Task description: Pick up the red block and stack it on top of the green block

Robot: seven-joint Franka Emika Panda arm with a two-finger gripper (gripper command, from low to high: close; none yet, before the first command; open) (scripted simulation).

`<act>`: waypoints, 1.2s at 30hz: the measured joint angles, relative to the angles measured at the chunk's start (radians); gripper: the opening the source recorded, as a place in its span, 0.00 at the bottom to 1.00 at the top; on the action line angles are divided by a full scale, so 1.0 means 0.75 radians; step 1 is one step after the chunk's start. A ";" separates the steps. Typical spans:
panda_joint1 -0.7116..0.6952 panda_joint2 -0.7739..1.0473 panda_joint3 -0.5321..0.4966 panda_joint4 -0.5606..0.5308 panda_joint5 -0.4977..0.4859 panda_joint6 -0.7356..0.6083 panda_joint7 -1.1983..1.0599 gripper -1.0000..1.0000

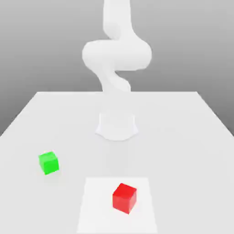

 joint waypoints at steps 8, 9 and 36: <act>-0.065 0.396 0.087 -0.177 -0.005 0.209 0.247 0.50; -0.072 0.444 0.098 -0.199 -0.007 0.235 0.278 0.50; -0.055 1.248 0.097 -0.434 -0.117 0.727 0.725 0.00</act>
